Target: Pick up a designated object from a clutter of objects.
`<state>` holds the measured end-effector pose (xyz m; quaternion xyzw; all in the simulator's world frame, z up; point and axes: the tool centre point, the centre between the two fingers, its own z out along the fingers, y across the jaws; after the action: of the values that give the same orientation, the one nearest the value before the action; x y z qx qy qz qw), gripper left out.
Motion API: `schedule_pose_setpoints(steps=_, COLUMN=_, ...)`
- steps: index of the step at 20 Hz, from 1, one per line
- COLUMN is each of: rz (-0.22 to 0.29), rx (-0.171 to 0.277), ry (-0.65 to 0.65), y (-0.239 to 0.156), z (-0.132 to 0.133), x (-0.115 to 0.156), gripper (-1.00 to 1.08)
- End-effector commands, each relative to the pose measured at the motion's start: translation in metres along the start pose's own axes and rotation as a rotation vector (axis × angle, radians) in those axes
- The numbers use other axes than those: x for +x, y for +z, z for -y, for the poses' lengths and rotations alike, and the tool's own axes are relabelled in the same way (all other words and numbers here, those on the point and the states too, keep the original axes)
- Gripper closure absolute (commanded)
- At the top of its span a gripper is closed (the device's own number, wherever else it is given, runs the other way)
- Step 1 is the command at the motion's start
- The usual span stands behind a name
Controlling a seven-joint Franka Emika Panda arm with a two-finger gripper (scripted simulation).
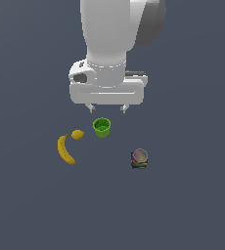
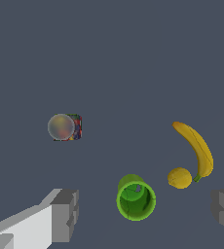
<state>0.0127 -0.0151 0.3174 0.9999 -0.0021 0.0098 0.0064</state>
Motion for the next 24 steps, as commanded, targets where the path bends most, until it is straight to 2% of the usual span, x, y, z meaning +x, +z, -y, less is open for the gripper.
schedule_pose_setpoints(steps=1, rz=0.0, rx=0.0, ry=0.0, y=0.0, z=0.0, x=0.0, gripper=-0.92)
schedule_pose_setpoints(steps=10, rz=0.027, rx=0.006, ry=0.03, y=0.009, z=-0.005, x=-0.006, gripper=-0.92)
schedule_pose_setpoints(steps=16, rz=0.027, rx=0.007, ry=0.033, y=0.011, z=-0.006, x=-0.006, gripper=-0.92)
schedule_pose_setpoints(steps=24, rz=0.027, rx=0.017, ry=0.073, y=0.043, z=-0.027, x=-0.008, gripper=-0.92)
